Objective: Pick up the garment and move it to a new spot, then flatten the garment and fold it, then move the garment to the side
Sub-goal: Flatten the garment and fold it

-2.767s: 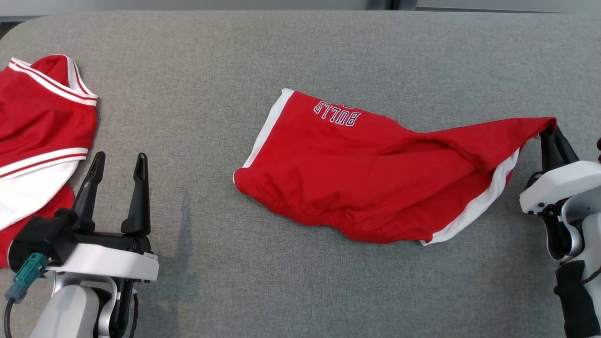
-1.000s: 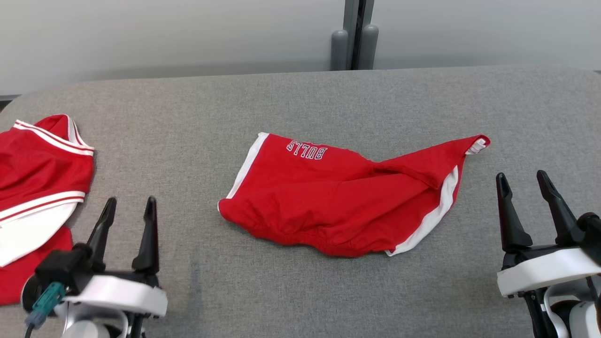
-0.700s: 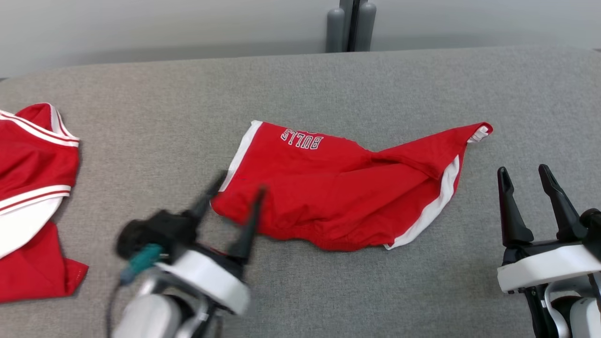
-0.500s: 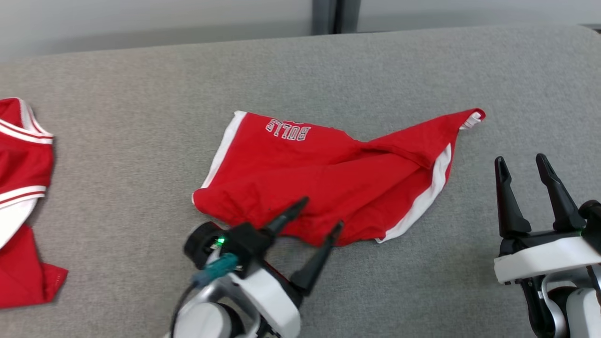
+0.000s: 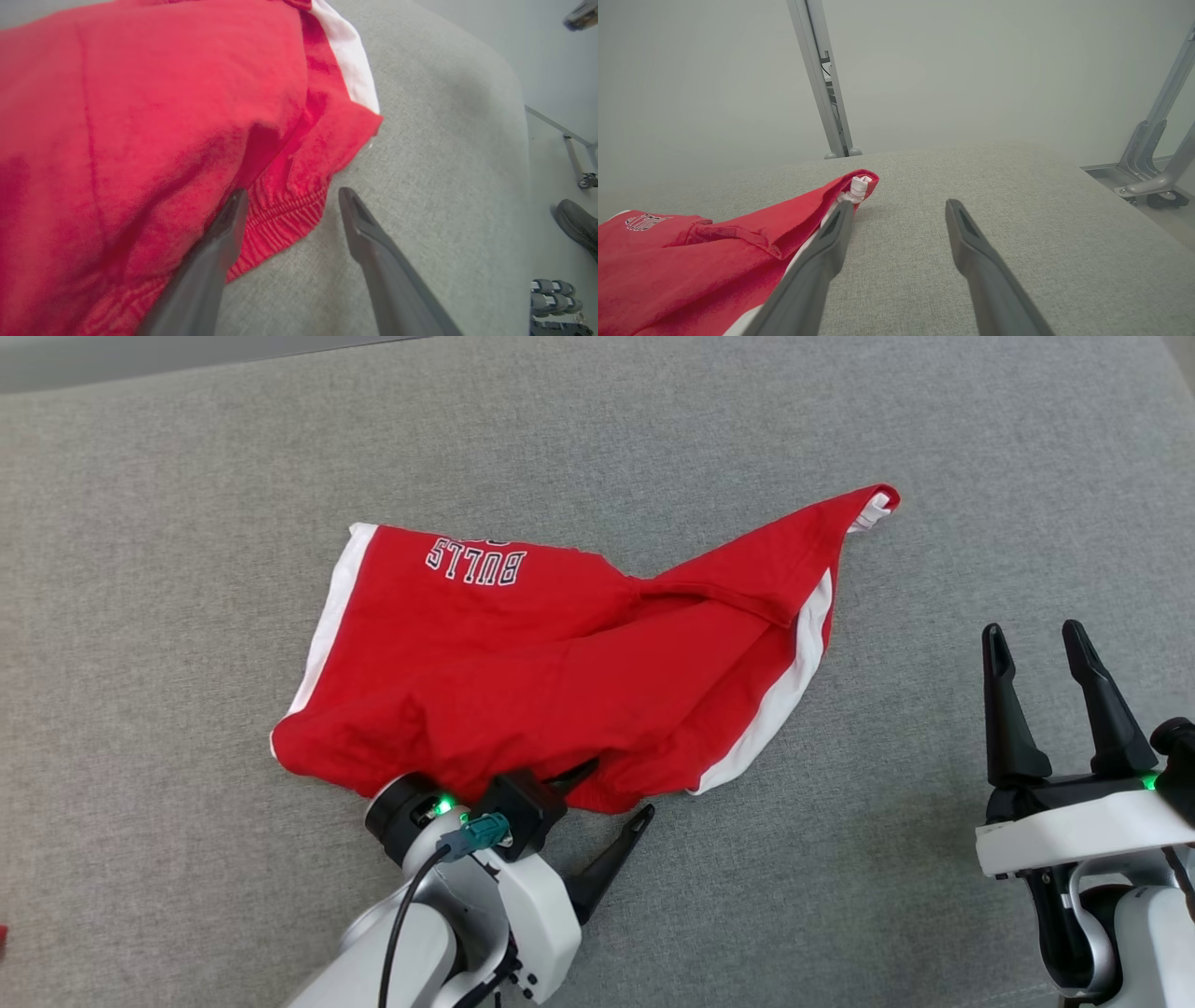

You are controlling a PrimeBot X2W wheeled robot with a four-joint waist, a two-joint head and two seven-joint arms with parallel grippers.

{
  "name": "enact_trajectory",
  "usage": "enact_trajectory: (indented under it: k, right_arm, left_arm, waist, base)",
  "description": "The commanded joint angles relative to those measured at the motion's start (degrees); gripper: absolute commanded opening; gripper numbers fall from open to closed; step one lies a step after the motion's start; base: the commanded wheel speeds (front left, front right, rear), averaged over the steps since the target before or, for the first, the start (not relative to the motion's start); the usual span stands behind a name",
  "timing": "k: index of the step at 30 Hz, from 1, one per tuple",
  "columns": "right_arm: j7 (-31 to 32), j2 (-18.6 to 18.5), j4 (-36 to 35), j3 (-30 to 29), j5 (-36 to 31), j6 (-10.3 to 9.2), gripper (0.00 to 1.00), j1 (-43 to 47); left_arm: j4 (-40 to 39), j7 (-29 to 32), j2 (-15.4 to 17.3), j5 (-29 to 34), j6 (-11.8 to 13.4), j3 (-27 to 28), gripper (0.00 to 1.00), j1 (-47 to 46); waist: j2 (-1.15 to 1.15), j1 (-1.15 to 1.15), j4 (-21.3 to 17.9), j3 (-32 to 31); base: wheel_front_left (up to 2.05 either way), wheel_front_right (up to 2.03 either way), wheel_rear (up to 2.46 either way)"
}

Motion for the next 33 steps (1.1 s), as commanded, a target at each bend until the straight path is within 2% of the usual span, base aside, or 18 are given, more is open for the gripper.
enact_trajectory:
  k: [1, 2, 3, 12, 23, 27, 28, 29, 30, 33]
  right_arm:
    - [-0.59, -0.27, 0.3, 0.0, 0.28, 0.01, 1.0, -0.63]
    - [-0.74, -0.27, 0.4, -0.02, 0.39, 0.01, 1.0, -0.62]
    - [-0.74, -0.28, 0.51, -0.11, 0.45, 0.01, 1.0, -0.61]
    - [-0.88, -0.29, 1.26, -1.38, 0.39, 0.01, 1.0, -0.46]
    - [0.32, -0.3, 0.98, -1.72, 0.42, 0.01, 1.0, -0.81]
    - [0.45, -0.29, 1.19, -1.46, 0.72, 0.01, 1.0, -1.2]
    - [0.4, -0.3, 1.35, -1.38, 0.89, 0.01, 1.0, -1.25]
    - [0.32, -0.3, 1.54, -1.3, 1.01, 0.01, 1.0, -1.27]
    - [0.18, -0.3, 1.75, -1.26, 1.15, 0.01, 1.0, -1.29]
    - [-0.18, -0.29, 2.17, -1.22, 1.24, 0.01, 1.0, -1.18]
  left_arm:
    - [0.72, -0.18, 0.81, 0.58, -0.08, 0.23, 0.95, -0.89]
    - [1.51, -0.45, 1.13, 0.64, -0.08, 0.34, 0.28, -1.32]
    - [2.28, -0.6, 1.43, 0.38, -0.09, 0.56, 0.0, -1.47]
    - [1.82, -2.41, 5.4, -0.32, -0.27, 1.41, 0.0, -1.51]
    - [-6.14, 0.6, 15.71, -1.79, 1.24, 6.27, 0.0, -0.19]
    - [-7.13, 1.32, 17.08, -2.56, 1.99, 7.74, 0.0, -1.03]
    - [-6.98, 1.46, 16.92, -2.91, 2.27, 8.03, 0.27, -1.02]
    - [-6.91, 1.1, 16.56, -3.27, 2.74, 8.33, 0.84, -1.0]
    - [-6.87, 0.73, 16.19, -3.69, 2.95, 8.52, 1.0, -0.78]
    - [-6.7, -1.16, 14.98, -5.18, 4.19, 9.84, 1.0, 0.5]
  waist:
    - [0.0, 0.0, -0.36, 0.31]
    - [0.0, 0.0, -0.43, 0.36]
    - [0.0, 0.0, -0.46, 0.37]
    - [0.0, 0.0, 1.79, -0.83]
    - [0.0, 0.0, 5.76, -1.89]
    - [0.0, 0.0, 5.9, -1.9]
    - [0.0, 0.0, 5.79, -1.93]
    - [0.0, 0.0, 5.64, -1.96]
    - [0.0, 0.0, 5.46, -2.05]
    - [0.0, 0.0, 4.97, -2.52]
  base:
    - [0.0, 0.0, 0.0]
    - [0.0, 0.0, 0.0]
    - [0.0, 0.0, 0.0]
    - [0.0, 0.0, 0.0]
    - [0.0, 0.0, 0.0]
    - [0.0, 0.0, 0.0]
    - [0.0, 0.0, 0.0]
    - [0.0, 0.0, 0.0]
    - [0.0, 0.0, 0.0]
    - [0.0, 0.0, 0.0]
